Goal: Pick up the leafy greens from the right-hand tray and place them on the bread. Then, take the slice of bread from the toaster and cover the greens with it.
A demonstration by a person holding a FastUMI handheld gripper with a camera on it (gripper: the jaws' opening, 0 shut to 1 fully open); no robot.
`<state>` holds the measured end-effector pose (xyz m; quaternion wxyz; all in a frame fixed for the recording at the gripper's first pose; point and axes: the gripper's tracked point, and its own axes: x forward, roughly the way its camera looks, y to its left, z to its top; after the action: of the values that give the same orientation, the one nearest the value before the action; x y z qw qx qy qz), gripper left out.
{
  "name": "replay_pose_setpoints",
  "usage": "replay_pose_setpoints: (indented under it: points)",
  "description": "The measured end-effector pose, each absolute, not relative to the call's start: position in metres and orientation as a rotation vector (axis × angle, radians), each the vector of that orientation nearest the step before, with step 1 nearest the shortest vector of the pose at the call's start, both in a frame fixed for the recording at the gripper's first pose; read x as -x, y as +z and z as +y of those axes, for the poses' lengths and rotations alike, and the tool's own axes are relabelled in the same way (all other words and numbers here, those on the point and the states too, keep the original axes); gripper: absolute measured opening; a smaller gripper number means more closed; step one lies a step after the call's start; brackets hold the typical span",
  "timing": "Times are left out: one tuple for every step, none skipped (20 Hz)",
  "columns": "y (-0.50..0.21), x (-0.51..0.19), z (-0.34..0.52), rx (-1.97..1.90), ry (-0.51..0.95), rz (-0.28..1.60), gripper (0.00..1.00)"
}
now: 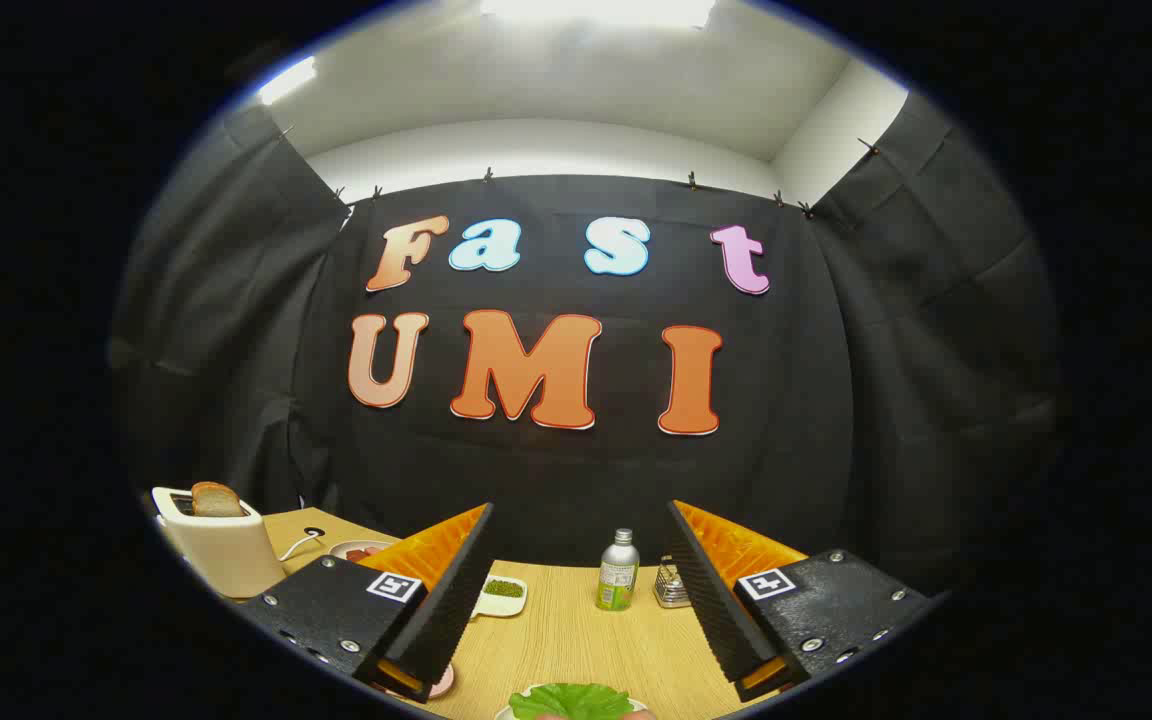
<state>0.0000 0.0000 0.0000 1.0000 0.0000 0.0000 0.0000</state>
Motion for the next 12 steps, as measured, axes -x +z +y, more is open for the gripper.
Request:
replay_pose_setpoints:
  points:
    - [0.0,0.0,0.0,-0.001,0.001,0.0,0.99]
    - [-0.001,0.0,0.001,-0.002,0.002,0.001,0.99]
    - [-0.001,-0.001,0.003,-0.002,0.006,0.001,0.99]
    - [-0.001,0.0,0.005,0.0,0.011,0.001,0.99]
    - [-0.001,0.001,0.005,0.002,0.013,0.001,0.99]
    - [0.0,0.0,0.007,0.005,0.014,0.0,0.99]
    - [0.0,-0.001,0.008,0.007,0.013,-0.001,0.99]
    - [0.001,-0.001,0.009,0.01,0.015,-0.002,0.99]
    - [0.001,-0.001,0.01,0.012,0.015,0.001,0.99]
    - [0.0,-0.002,0.011,0.012,0.014,0.003,0.99]
    - [0.0,-0.001,0.012,0.011,0.013,0.006,0.99]
    - [0.001,-0.001,0.013,0.008,0.013,0.007,0.99]
